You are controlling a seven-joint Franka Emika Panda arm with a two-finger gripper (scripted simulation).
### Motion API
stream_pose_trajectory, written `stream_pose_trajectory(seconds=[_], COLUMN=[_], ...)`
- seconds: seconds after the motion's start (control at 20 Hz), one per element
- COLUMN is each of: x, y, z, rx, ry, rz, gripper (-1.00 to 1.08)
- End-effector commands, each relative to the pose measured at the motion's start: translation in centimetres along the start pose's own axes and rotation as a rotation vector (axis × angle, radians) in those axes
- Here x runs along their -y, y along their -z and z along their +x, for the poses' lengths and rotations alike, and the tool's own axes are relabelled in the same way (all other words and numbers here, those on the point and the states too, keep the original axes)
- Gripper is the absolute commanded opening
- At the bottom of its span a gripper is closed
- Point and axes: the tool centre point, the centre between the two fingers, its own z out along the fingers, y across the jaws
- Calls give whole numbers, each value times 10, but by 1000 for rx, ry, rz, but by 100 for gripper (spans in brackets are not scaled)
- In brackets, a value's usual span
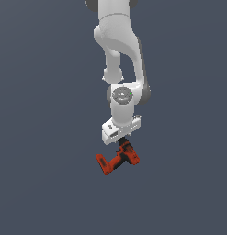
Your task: Pick up the object and move it to a goal position.
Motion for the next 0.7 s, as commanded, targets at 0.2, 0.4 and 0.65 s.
stream_pose_trajectory(seconds=[0.2,0.4,0.65], x=[1,1,1], y=[-20,-29,-29], z=[0,-1,-1], rx=[0,-1,-1], ry=[3,5,5], rz=[0,0,0], gripper=[68,68,-100])
